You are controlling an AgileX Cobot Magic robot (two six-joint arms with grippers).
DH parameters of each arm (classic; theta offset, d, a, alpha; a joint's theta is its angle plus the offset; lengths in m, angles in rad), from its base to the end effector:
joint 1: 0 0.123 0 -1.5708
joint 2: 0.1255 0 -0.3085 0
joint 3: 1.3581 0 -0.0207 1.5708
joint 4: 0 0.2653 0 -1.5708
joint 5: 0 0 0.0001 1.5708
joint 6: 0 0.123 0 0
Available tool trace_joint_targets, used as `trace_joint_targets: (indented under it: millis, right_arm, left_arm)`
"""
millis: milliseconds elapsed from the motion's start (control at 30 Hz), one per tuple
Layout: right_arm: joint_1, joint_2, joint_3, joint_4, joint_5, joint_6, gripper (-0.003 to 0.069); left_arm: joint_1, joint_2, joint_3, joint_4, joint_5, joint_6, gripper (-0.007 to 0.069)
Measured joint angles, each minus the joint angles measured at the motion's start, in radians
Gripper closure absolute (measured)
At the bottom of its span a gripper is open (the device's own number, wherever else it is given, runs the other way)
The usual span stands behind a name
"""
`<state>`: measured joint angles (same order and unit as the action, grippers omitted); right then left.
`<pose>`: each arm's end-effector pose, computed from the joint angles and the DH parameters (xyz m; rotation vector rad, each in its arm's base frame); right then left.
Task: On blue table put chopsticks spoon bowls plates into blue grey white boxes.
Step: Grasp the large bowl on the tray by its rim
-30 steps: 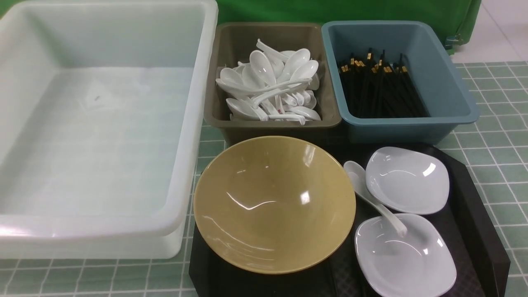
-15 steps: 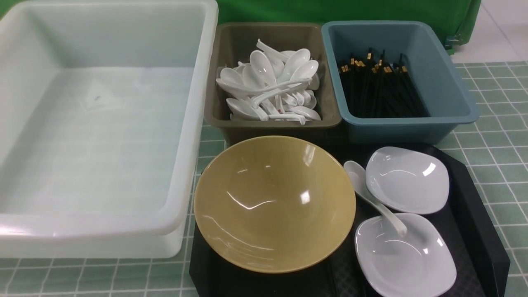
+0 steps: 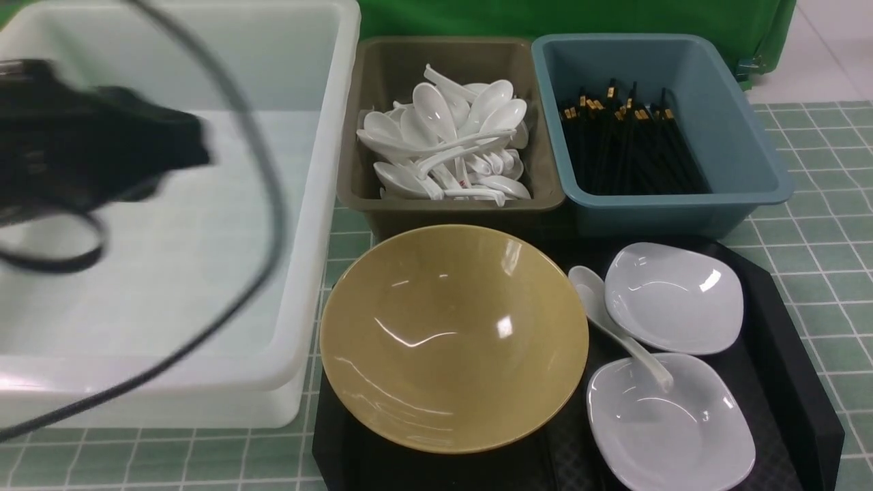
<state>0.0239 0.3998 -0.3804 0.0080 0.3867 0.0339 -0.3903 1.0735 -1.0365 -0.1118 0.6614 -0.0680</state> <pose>0.1131 0.0031 0.2777 0.0144 1.8899 0.0474 0.2303 -0.1039 0.3742 0.2963 2.1833 -0.3834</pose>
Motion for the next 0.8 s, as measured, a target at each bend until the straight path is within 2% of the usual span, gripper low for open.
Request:
trace_joint_targets:
  millis: [133,300,500,667,767,800]
  right_arm:
    - [0.11,0.114,-0.015,0.0,0.146,-0.077,0.0624]
    - [0.218,0.256,-0.015,0.003,0.169,-0.12,0.0624]
    - [0.308,0.35,-0.015,0.055,0.141,-0.136,0.0624]
    - [0.346,0.367,-0.015,0.064,0.155,-0.14,0.0624]
    - [0.349,0.367,-0.015,0.067,0.135,-0.14,0.0624]
    - [0.349,0.367,-0.015,0.067,0.122,-0.14,0.0624]
  left_arm:
    - [-0.151,0.203,-0.158,-0.004,0.121,0.086,0.062]
    - [-0.267,0.45,-0.291,-0.005,0.182,0.125,0.062]
    - [-0.326,0.7,-0.359,-0.005,0.232,0.127,0.062]
    - [-0.33,0.788,-0.362,-0.048,0.209,0.128,0.062]
    - [-0.33,0.821,-0.364,-0.138,0.17,0.131,0.062]
    - [-0.33,0.832,-0.364,-0.214,0.15,0.141,0.062]
